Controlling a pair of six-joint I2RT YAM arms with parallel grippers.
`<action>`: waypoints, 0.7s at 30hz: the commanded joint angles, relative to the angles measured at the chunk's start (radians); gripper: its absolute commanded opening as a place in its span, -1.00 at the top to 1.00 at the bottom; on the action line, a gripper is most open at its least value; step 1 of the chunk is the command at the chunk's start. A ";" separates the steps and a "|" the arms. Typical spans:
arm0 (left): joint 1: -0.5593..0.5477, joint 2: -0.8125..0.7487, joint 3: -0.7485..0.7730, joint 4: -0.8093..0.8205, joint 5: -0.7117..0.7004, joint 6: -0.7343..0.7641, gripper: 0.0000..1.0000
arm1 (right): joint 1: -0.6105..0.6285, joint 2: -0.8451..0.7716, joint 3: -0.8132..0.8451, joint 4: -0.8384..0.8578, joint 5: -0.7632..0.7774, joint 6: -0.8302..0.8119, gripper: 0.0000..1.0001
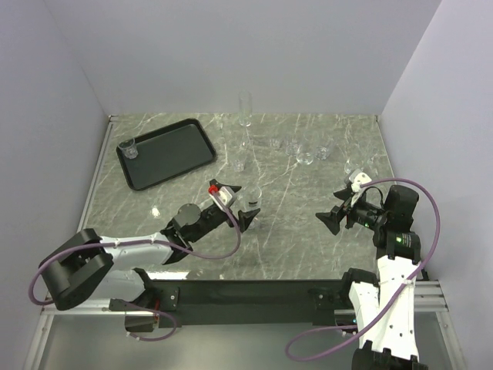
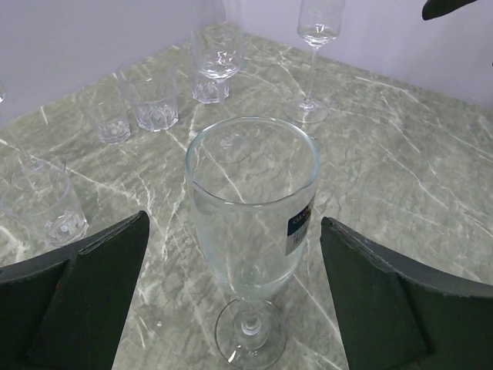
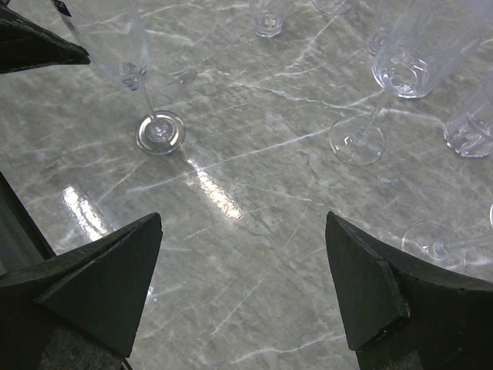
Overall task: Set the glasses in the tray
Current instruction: Grab a glass with a robot arm
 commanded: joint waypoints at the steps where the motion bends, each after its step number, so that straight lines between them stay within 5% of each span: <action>1: -0.006 0.022 0.041 0.107 -0.017 -0.037 -0.99 | 0.005 -0.008 0.002 0.013 0.009 -0.015 -0.85; 21: -0.010 0.103 0.108 0.135 -0.018 -0.057 -0.86 | 0.005 -0.011 0.000 0.011 0.012 -0.019 -0.85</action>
